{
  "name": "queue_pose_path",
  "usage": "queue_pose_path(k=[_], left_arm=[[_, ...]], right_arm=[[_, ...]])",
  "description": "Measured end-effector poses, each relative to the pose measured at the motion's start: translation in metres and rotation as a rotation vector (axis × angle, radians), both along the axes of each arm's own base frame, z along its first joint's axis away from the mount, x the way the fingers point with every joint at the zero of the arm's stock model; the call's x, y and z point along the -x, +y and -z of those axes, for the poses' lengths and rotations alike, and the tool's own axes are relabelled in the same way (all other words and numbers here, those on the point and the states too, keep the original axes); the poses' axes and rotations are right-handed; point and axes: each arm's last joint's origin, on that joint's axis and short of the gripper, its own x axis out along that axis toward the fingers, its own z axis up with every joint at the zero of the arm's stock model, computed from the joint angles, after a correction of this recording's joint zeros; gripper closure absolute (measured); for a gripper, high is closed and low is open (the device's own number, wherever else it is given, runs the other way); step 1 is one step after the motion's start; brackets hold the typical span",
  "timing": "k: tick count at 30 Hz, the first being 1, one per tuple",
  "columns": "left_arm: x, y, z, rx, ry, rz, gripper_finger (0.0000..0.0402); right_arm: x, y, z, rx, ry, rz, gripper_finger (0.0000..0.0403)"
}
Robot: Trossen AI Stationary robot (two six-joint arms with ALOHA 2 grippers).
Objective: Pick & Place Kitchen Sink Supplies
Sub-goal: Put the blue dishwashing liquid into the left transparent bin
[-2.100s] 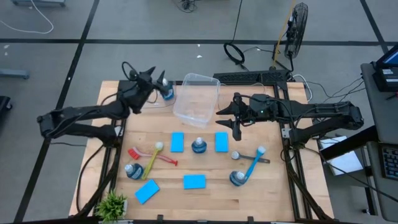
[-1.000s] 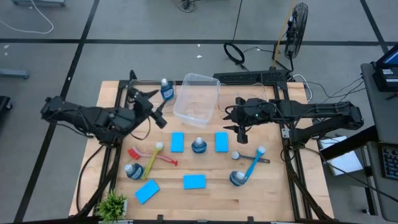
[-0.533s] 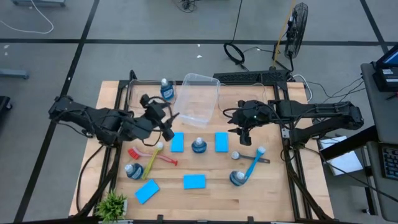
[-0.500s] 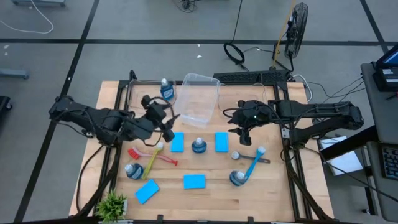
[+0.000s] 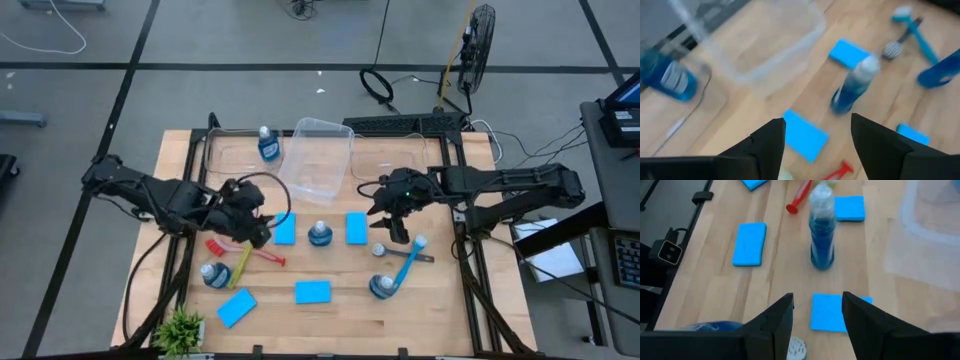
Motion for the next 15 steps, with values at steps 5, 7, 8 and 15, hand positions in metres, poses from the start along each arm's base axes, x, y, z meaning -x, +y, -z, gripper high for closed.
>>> queue_pose_path(k=[5,7,8,15], left_arm=[[0.009,-0.012,0.021,0.024,0.043,-0.037,0.0174],[0.014,-0.017,0.029,0.036,0.048,-0.061,0.0174],[0.016,-0.018,0.033,0.038,0.048,-0.074,0.0174],[0.037,-0.026,0.043,-0.014,0.024,-0.15,0.0174]], right_arm=[[-0.006,0.01,0.007,-0.011,-0.087,-0.031,0.0248],[-0.008,0.013,0.009,-0.008,-0.124,-0.048,0.0248],[-0.009,0.015,0.008,-0.005,-0.146,-0.056,0.0248],[-0.02,0.017,0.005,0.053,-0.3,-0.048,0.0248]])
